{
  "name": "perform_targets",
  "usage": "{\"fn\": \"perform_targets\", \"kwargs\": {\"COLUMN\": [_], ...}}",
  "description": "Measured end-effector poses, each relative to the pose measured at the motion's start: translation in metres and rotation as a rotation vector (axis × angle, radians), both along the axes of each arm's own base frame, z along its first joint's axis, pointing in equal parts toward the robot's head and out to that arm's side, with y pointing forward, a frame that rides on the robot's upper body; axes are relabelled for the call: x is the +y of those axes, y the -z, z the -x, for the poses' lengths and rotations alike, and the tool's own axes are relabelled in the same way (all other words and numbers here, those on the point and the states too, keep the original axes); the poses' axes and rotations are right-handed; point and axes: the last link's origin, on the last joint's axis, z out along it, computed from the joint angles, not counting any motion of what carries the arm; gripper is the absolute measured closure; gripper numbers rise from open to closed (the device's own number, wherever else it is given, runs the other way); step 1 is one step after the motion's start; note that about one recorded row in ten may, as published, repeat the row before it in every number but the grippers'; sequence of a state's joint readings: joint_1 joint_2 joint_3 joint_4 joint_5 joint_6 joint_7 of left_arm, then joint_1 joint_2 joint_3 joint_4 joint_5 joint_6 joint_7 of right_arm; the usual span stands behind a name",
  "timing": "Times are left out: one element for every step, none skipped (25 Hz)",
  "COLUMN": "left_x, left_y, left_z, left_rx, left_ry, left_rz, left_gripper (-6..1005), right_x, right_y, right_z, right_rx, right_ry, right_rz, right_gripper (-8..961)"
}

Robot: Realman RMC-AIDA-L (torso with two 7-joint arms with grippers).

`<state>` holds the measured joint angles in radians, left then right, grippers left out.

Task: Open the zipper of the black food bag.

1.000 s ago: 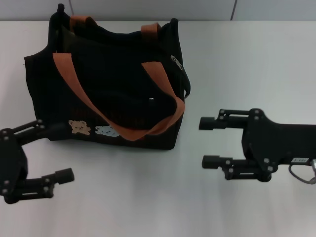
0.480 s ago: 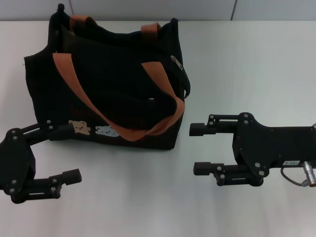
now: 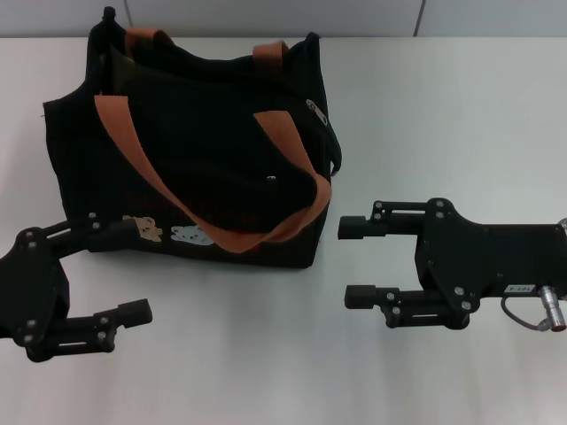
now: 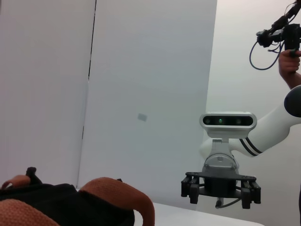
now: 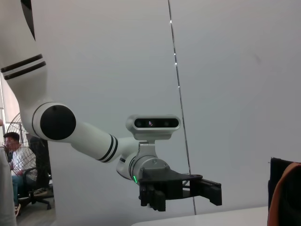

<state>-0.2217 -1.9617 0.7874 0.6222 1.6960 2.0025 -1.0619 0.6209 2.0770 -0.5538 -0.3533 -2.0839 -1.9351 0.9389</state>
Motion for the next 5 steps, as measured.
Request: {"fn": "perform_targets", "kwargs": {"left_x": [0.0001, 0.0001, 0.0001, 0.0001, 0.0002], "left_y": [0.0001, 0.0003, 0.0004, 0.0004, 0.0005], "left_z": [-0.0002, -0.0003, -0.0004, -0.0004, -0.0006], "left_rx": [-0.001, -0.002, -0.003, -0.003, -0.004], "left_ry": [0.0, 0.0, 0.0, 0.0, 0.0], "left_rz": [-0.001, -0.002, -0.002, -0.002, -0.005], "left_gripper": [143, 143, 143, 143, 143], "right_x": [-0.0001, -0.0002, -0.0002, -0.0002, -0.0003], "right_y": [0.0, 0.0001, 0.0002, 0.0002, 0.0004], "right_z": [0.0, 0.0, 0.0001, 0.0001, 0.0002], "right_rx": [0.001, 0.002, 0.002, 0.002, 0.003], "right_ry": [0.001, 0.001, 0.002, 0.002, 0.002], "right_rz": [0.0, 0.0, 0.0, 0.0, 0.0], "right_gripper": [282, 282, 282, 282, 282]}}
